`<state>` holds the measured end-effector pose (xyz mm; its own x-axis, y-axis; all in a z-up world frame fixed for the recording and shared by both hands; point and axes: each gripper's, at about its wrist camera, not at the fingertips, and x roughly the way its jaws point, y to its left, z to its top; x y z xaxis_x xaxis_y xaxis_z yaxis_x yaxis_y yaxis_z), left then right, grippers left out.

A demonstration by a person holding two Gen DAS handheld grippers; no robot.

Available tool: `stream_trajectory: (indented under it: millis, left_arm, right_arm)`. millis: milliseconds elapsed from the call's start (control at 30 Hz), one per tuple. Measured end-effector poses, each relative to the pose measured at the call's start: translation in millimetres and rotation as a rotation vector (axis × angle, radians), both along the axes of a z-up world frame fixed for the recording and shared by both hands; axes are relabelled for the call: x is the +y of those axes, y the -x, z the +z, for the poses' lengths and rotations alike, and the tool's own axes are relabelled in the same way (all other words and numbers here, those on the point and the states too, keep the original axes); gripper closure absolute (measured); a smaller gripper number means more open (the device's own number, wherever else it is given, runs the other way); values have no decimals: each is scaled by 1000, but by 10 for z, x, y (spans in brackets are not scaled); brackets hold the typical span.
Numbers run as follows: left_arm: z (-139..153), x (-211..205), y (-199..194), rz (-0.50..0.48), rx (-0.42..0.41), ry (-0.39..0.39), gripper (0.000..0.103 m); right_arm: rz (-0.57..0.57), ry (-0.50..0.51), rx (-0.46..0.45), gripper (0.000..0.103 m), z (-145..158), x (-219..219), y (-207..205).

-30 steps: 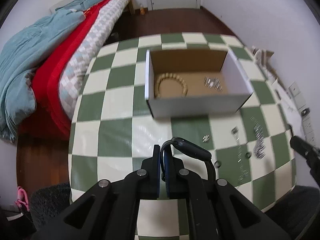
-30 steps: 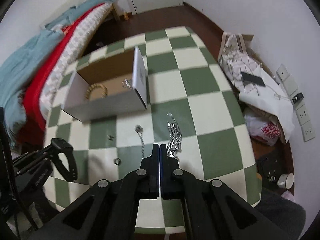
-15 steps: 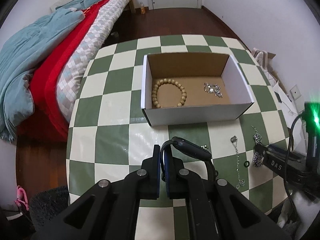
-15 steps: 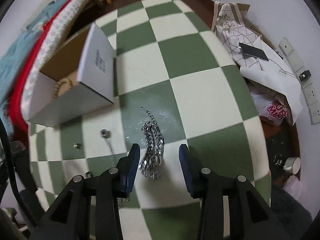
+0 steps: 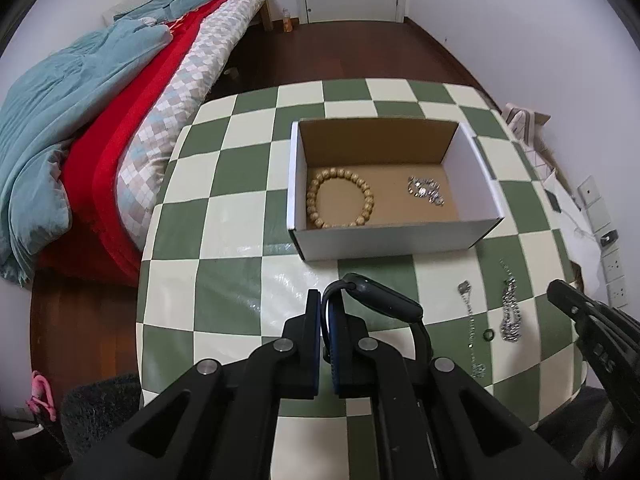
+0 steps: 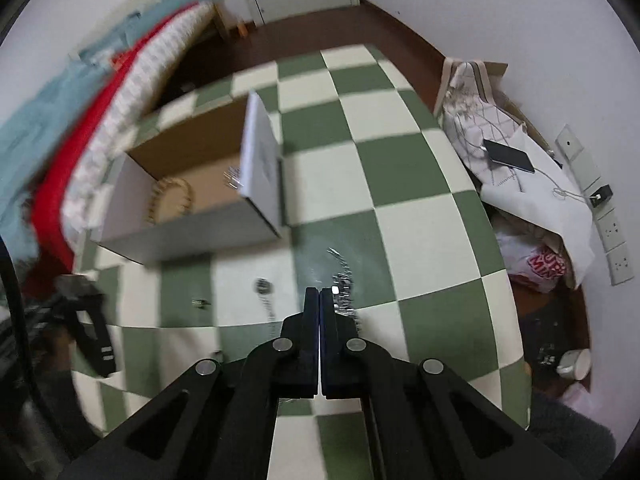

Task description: Organize jewelry

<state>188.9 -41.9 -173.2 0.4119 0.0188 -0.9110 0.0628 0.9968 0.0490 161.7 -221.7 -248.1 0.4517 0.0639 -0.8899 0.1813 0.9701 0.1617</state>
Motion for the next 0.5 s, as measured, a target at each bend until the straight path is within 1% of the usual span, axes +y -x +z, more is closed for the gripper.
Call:
stream_trajectory:
  millis: [100, 167, 200, 233, 300, 333, 367, 433, 467, 500]
  left_arm:
    - [76, 5, -1, 0, -14, 8, 102]
    - [81, 8, -7, 1, -16, 6, 102]
    - [71, 13, -11, 2, -14, 5, 102]
    - [57, 19, -16, 3, -10, 5, 102]
    - [10, 28, -27, 3, 3, 0, 102]
    - [-11, 29, -27, 2, 7, -4, 102]
    - [-41, 36, -28, 1, 13, -11, 102]
    - [-87, 55, -40, 5, 24, -14, 102]
    - [-105, 61, -44, 8, 27, -14, 102]
    - [-122, 64, -49, 10, 31, -13, 102]
  right_arm:
    - [1, -38, -25, 103, 120, -20, 32]
    - [-10, -99, -21, 103, 73, -70, 5]
    - [-11, -148, 26, 103, -47, -108, -56]
    - [-24, -170, 83, 101, -196, -154, -90]
    - [-13, -140, 179, 82, -464, -180, -153]
    - [-7, -116, 206, 56, -549, -176, -180]
    - [10, -90, 246, 47, -658, -151, -235]
    - [37, -22, 317, 48, -800, -74, -285]
    - [50, 19, 316, 62, -784, -22, -309]
    - [72, 91, 337, 69, -781, 55, -343]
